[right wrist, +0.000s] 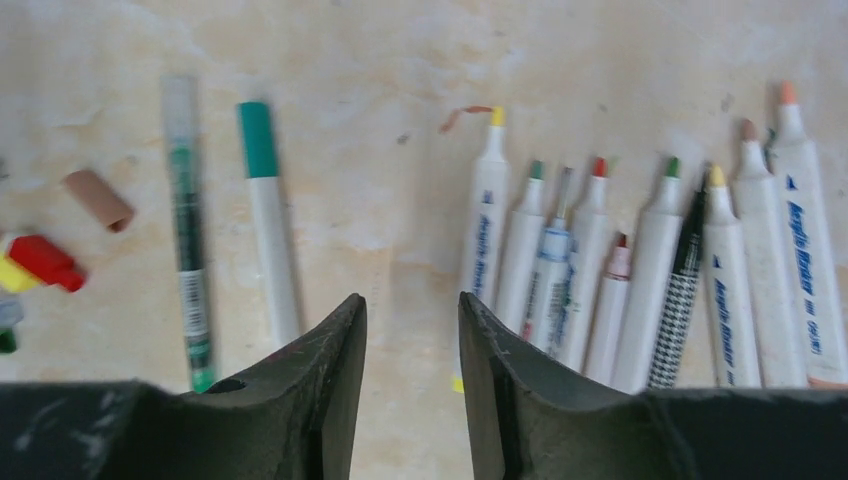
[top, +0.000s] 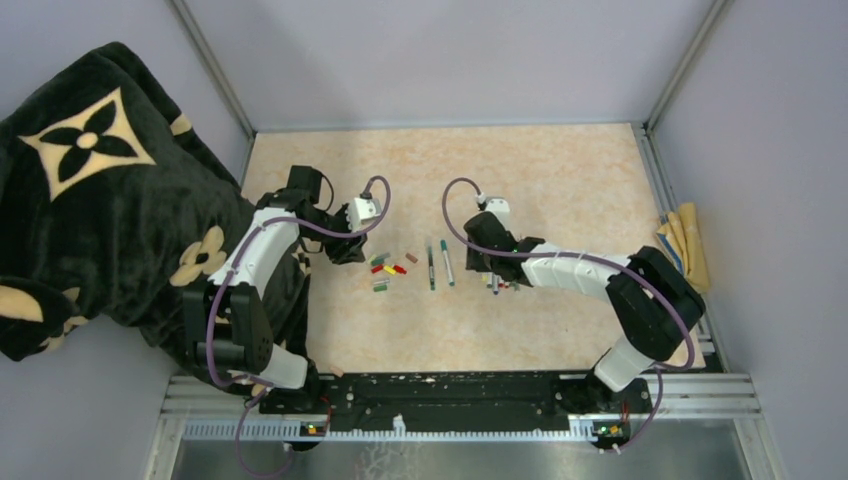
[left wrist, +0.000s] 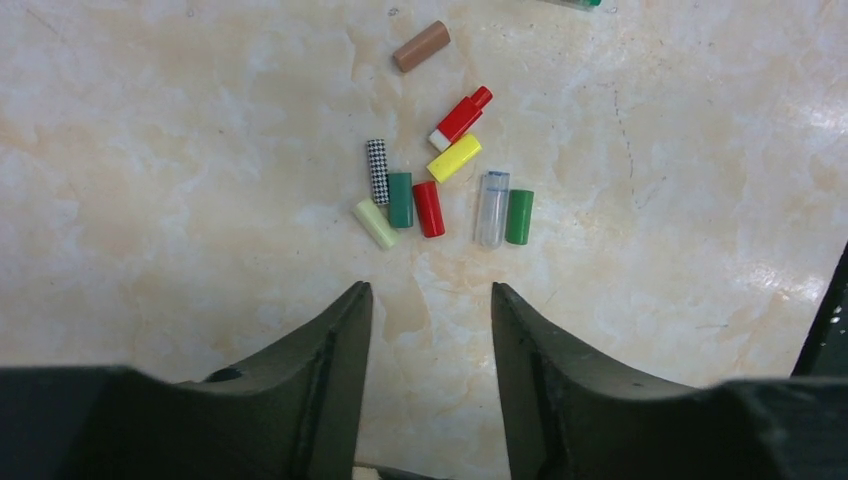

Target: Open the pen caps

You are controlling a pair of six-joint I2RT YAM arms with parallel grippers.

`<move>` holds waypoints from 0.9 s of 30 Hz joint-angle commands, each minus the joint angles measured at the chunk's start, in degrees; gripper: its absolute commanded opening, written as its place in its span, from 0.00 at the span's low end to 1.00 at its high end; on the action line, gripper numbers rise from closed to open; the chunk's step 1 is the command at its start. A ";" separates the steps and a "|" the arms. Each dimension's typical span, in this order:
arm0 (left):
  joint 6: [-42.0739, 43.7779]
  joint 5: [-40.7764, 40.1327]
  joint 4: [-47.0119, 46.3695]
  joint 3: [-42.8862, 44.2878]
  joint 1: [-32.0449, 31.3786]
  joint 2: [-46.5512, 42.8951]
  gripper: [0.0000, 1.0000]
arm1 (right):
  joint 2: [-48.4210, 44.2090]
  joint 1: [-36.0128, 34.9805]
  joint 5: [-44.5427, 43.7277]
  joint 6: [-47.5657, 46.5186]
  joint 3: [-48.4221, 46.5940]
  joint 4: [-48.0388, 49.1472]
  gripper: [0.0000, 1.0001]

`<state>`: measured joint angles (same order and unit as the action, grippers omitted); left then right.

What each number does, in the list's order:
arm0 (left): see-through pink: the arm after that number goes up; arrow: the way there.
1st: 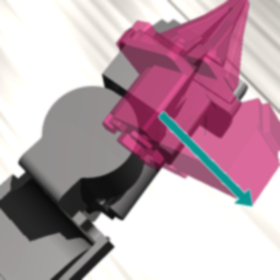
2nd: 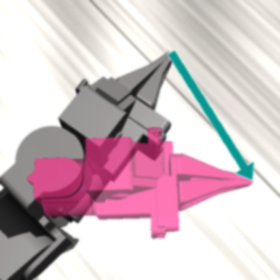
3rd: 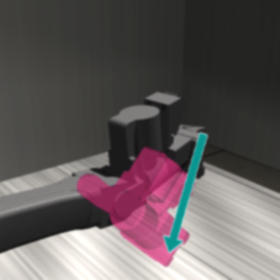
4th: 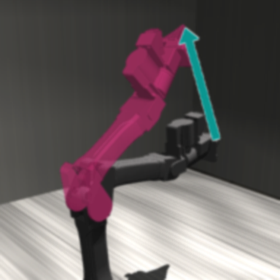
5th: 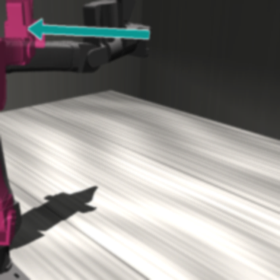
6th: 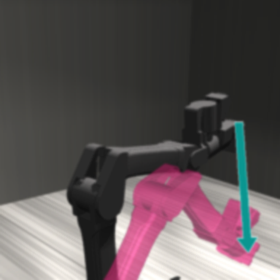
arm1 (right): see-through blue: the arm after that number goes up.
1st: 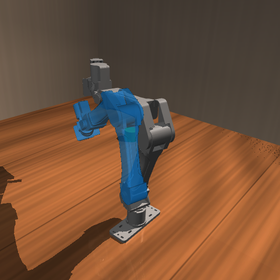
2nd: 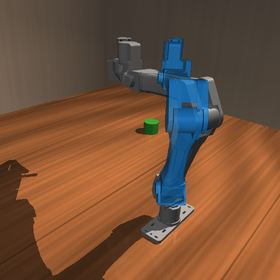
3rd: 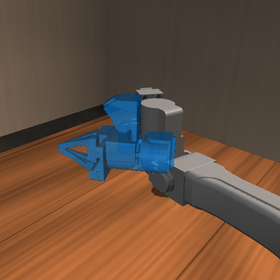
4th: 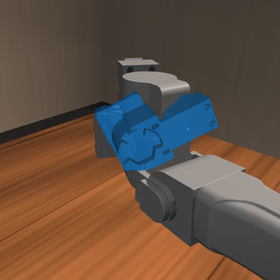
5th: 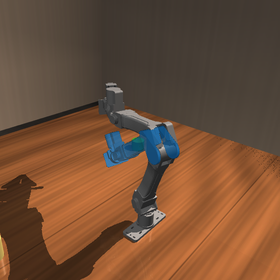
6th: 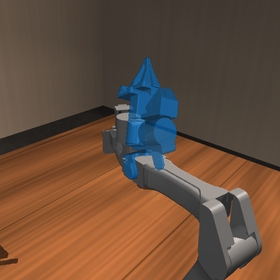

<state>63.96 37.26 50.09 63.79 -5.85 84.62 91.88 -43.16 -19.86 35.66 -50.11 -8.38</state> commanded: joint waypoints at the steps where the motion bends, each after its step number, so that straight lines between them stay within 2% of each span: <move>1: -0.44 2.84 0.20 1.01 0.61 -1.48 0.64 | 1.22 -4.07 -1.14 -0.87 -7.53 0.58 0.44; 4: -0.26 3.01 0.34 0.73 0.88 -1.99 0.67 | 4.06 -5.25 -0.38 -0.68 -9.78 1.11 0.46; 9: -0.11 3.15 0.61 1.01 1.40 -2.00 0.70 | 9.47 -6.96 0.59 -1.09 -13.35 0.78 0.45; 10: -0.07 3.36 0.75 1.12 1.53 -1.98 0.91 | 10.40 -7.09 0.51 -1.13 -13.84 0.52 0.44; 11: 0.01 3.47 0.91 1.29 1.62 -1.97 0.98 | 11.05 -7.18 0.28 -1.25 -14.09 0.32 0.43; 23: -2.26 5.06 0.83 3.31 2.42 -1.65 0.99 | 13.04 -7.81 -0.90 -3.16 -10.59 0.63 0.29; 27: -5.02 5.35 -0.58 4.63 2.42 -1.78 0.99 | 12.55 -7.91 -1.49 -3.55 -8.80 0.43 0.17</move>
<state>61.69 39.75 50.13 65.84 -3.79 83.66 104.73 -50.17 -19.86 33.23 -60.47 -8.19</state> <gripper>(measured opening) 0.987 0.226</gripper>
